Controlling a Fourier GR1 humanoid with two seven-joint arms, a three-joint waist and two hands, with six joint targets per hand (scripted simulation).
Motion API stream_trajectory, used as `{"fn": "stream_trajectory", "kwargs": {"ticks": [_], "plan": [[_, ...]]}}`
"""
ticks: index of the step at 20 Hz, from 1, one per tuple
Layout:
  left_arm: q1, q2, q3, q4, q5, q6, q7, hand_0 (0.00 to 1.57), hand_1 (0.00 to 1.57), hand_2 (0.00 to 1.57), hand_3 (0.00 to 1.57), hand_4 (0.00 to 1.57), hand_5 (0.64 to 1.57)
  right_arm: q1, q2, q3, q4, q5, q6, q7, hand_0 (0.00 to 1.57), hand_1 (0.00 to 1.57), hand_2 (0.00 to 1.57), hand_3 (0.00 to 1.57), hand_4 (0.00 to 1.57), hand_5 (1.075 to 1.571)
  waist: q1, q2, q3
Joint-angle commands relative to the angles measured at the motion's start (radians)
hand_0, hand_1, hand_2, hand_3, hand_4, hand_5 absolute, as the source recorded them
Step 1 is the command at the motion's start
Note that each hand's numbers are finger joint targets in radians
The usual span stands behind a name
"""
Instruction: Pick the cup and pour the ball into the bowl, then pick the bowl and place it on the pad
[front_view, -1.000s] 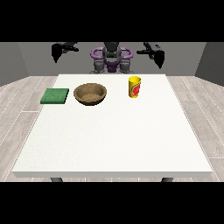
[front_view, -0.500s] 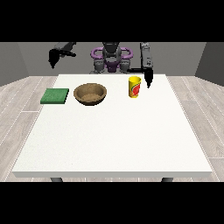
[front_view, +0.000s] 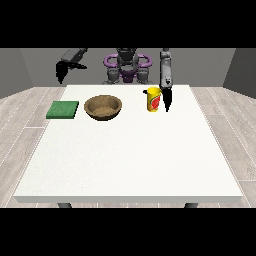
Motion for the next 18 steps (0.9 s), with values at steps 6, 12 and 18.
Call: {"fn": "stream_trajectory", "kwargs": {"ticks": [6, 12, 18], "plan": [[-0.122, -0.029, -0.005, 0.191, -0.016, 0.063, -0.087, 0.00, 0.00, 0.00, 0.00, 0.00, 1.526, -0.078, 0.005, -0.014, 0.082, 0.027, -0.032, -0.032, 0.00, 0.00, 0.00, 0.00, 0.00, 1.571, 0.018, 0.015, 0.0001], [-0.067, -0.020, -0.010, 0.211, -0.125, 0.320, -0.231, 1.29, 1.29, 1.57, 1.57, 1.40, 1.268, -0.070, -0.083, -0.055, 0.028, -0.043, 0.072, -0.015, 0.00, 0.00, 0.00, 0.00, 0.00, 1.570, -0.088, 0.078, 0.0004], [-0.034, -0.020, -0.052, 0.175, -0.176, 0.354, -0.135, 1.33, 1.33, 1.57, 1.57, 1.50, 1.241, -0.026, -0.092, -0.083, 0.107, -0.044, 0.086, -0.033, 0.00, 0.00, 0.00, 0.00, 0.00, 1.570, -0.060, -0.004, 0.0010]]}}
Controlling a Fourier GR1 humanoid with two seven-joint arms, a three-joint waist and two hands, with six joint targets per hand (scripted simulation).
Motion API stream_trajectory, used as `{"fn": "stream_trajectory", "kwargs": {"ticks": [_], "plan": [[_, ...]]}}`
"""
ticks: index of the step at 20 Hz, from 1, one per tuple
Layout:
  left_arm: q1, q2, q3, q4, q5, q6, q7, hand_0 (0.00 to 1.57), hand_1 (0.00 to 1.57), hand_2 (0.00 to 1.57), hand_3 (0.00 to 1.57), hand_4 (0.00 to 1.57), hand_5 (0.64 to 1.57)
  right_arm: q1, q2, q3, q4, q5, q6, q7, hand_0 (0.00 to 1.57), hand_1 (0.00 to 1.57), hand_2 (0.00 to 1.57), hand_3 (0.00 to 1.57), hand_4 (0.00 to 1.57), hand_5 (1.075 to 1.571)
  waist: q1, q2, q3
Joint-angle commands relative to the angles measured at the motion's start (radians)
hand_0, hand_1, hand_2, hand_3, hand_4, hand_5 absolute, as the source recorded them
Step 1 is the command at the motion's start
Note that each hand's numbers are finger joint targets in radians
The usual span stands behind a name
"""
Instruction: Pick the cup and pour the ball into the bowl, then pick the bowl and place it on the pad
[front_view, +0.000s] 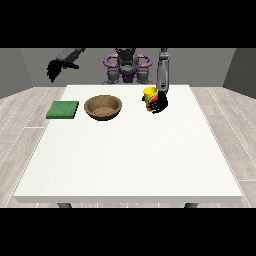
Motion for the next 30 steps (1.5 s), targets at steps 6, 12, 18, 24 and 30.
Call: {"fn": "stream_trajectory", "kwargs": {"ticks": [6, 12, 18, 24, 30], "plan": [[-0.091, 0.140, -0.135, 0.006, -0.210, 0.106, 0.316, 1.38, 1.38, 1.57, 1.57, 1.57, 1.341, -0.003, -0.012, -0.021, 0.142, 0.011, -0.012, 0.043, 0.00, 0.00, 0.00, 0.00, 0.00, 1.569, 0.075, -0.173, -0.0167], [-0.245, 0.335, -0.175, 0.035, -0.337, 0.068, 0.591, 1.46, 1.46, 1.57, 1.57, 1.57, 1.282, 0.011, -0.002, -0.012, 0.170, 0.003, 0.014, 0.041, 0.00, 0.00, 0.00, 0.00, 0.00, 1.568, 0.045, -0.221, -0.0178], [-0.247, 0.243, -0.267, -0.052, -0.436, 0.048, 0.735, 1.46, 1.46, 1.57, 1.57, 1.57, 1.294, 0.031, -0.013, -0.040, 0.288, 0.029, 0.012, -0.025, 0.00, 0.00, 0.00, 0.00, 0.00, 1.568, 0.117, -0.269, -0.0190], [-0.352, 0.186, -0.378, -0.028, -0.651, 0.186, 0.938, 1.49, 1.49, 1.57, 1.57, 1.51, 1.267, 0.012, -0.039, -0.042, 0.323, 0.028, 0.060, -0.065, 0.00, 0.00, 0.00, 0.00, 0.00, 1.569, 0.064, -0.242, -0.0179], [-0.464, 0.148, -0.544, 0.017, -0.913, 0.135, 1.172, 1.56, 1.56, 1.57, 1.57, 1.57, 1.207, -0.023, -0.071, -0.055, 0.376, 0.006, 0.086, -0.017, 0.00, 0.00, 0.00, 0.00, 0.00, 1.570, 0.075, -0.299, -0.0164]]}}
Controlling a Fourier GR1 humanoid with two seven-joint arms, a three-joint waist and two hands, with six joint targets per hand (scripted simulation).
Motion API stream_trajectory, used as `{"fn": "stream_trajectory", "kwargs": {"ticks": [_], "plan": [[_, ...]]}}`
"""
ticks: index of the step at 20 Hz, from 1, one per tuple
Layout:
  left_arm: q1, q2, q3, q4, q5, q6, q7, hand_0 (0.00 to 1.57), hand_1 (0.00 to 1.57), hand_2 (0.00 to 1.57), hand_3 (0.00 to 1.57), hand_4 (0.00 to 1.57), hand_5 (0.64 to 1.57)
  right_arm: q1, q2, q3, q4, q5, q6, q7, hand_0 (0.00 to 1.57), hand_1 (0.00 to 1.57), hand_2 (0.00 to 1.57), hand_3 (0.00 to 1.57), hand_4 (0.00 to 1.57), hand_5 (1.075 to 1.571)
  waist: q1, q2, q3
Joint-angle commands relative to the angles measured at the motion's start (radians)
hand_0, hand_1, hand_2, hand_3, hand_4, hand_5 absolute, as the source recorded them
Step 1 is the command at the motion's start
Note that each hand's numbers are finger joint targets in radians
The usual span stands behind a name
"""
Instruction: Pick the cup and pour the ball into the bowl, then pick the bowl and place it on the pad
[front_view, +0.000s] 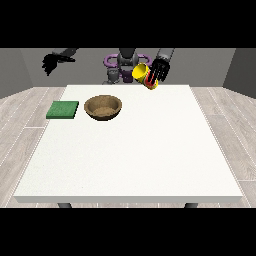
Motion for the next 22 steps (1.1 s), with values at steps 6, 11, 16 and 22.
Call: {"fn": "stream_trajectory", "kwargs": {"ticks": [6, 11, 16, 22], "plan": [[-0.125, -0.097, -0.278, 0.043, -0.381, -0.119, 0.236, 1.50, 1.50, 1.57, 1.57, 1.38, 1.400, 0.010, -0.041, -0.032, 0.096, -0.017, 0.060, -0.041, 0.00, 0.00, 0.00, 0.00, 0.00, 1.571, 0.004, -0.055, 0.0009], [-0.170, -0.187, -0.408, 0.084, -0.522, -0.255, 0.272, 1.49, 1.49, 1.57, 1.57, 1.57, 1.019, -0.017, -0.009, 0.000, 0.086, 0.009, 0.026, -0.026, 0.00, 0.00, 0.00, 0.00, 0.00, 1.571, -0.027, -0.046, -0.0003], [-0.194, -0.188, -0.572, 0.150, -0.706, -0.386, 0.280, 1.52, 1.52, 1.57, 1.57, 1.50, 1.232, -0.051, -0.038, -0.010, 0.103, -0.008, 0.033, 0.038, 0.00, 0.00, 0.00, 0.00, 0.00, 1.571, -0.014, -0.087, -0.0011], [-0.237, -0.209, -0.588, 0.131, -0.790, -0.468, 0.247, 1.45, 1.45, 1.57, 1.57, 1.53, 1.137, -0.027, -0.050, -0.023, 0.114, 0.003, 0.044, -0.037, 0.00, 0.00, 0.00, 0.00, 0.00, 1.571, -0.001, -0.050, -0.0017]]}}
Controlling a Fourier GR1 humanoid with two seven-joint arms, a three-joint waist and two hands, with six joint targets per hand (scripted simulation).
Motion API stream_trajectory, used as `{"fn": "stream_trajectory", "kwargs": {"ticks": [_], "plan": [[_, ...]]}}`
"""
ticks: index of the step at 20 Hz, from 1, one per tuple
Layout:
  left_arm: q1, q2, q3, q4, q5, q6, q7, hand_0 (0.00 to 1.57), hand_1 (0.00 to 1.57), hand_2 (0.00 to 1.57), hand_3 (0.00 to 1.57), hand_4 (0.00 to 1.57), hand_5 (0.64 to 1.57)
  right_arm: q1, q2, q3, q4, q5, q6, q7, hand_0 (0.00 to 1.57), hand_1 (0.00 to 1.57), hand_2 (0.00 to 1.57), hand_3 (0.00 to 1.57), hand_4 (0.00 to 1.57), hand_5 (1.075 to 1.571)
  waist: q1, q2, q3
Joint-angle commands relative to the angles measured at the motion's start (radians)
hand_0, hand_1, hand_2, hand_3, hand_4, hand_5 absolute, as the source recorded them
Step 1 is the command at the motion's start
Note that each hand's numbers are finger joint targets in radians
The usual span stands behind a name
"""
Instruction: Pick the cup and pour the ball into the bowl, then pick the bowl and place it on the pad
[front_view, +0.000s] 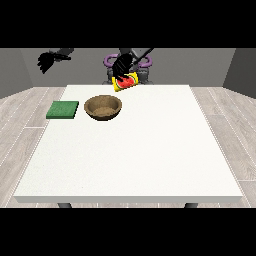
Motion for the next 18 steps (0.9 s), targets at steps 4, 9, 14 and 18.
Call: {"fn": "stream_trajectory", "kwargs": {"ticks": [4, 9, 14, 18], "plan": [[-0.003, -0.009, 0.004, -0.025, -0.086, -0.070, -0.063, 1.45, 1.45, 1.57, 1.57, 1.53, 1.134, -0.014, -0.004, -0.001, -0.006, -0.023, -0.009, 0.086, 0.00, 0.00, 0.00, 0.00, 0.00, 1.569, 0.018, -0.004, -0.0012], [0.053, 0.009, 0.367, -0.157, 0.256, 0.141, 0.048, 1.31, 1.31, 1.57, 1.57, 1.57, 1.069, 0.020, 0.020, -0.029, 0.005, -0.032, -0.046, 0.052, 0.00, 0.00, 0.00, 0.00, 0.00, 1.568, 0.103, -0.001, -0.0102], [0.204, -0.049, 0.583, -0.279, 0.544, 0.328, -0.024, 1.02, 1.02, 1.26, 0.94, 1.39, 1.300, 0.021, 0.035, -0.043, -0.005, -0.036, -0.090, 0.065, 0.00, 0.00, 0.00, 0.00, 0.22, 1.565, 0.185, 0.032, -0.0156], [0.322, -0.067, 0.680, -0.395, 0.883, 0.413, -0.104, 0.00, 0.00, 0.00, 0.00, 0.42, 1.561, -0.049, 0.086, -0.008, -0.045, -0.028, -0.116, 0.055, 0.00, 0.00, 0.00, 0.00, 0.35, 1.567, 0.130, 0.158, -0.0291]]}}
